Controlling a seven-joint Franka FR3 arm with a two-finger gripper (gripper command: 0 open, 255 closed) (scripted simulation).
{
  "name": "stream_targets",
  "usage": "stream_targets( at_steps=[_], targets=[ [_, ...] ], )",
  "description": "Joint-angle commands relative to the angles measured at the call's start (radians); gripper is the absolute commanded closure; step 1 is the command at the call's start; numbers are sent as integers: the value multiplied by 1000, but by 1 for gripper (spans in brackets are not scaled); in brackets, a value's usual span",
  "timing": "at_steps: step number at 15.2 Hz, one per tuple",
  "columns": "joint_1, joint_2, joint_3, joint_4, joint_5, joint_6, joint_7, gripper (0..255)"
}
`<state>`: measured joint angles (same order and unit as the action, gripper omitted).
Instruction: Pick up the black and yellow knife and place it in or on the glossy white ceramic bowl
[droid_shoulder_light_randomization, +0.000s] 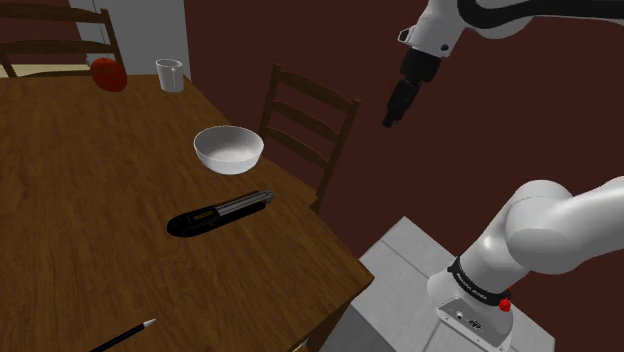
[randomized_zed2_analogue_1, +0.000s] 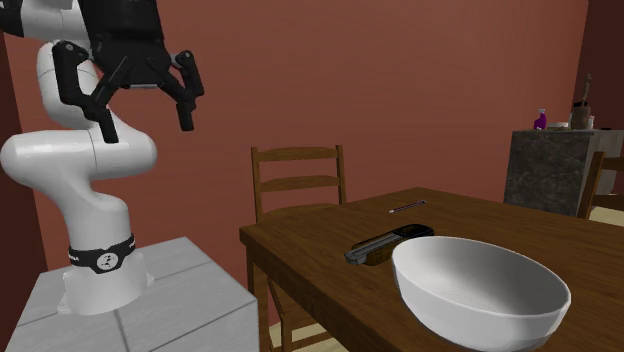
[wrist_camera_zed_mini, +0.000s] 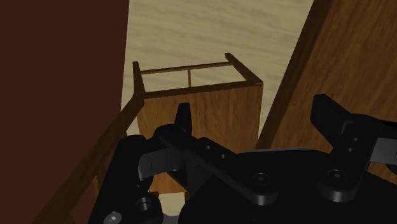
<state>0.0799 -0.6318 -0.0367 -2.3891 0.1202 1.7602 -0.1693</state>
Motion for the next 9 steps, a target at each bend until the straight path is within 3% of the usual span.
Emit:
stream_targets(
  at_steps=[1, 9],
  targets=[
    [29, 72, 16, 29, 7, 47, -33, 0],
    [126, 320, 81, 134, 14, 196, -157, 0]
  ],
)
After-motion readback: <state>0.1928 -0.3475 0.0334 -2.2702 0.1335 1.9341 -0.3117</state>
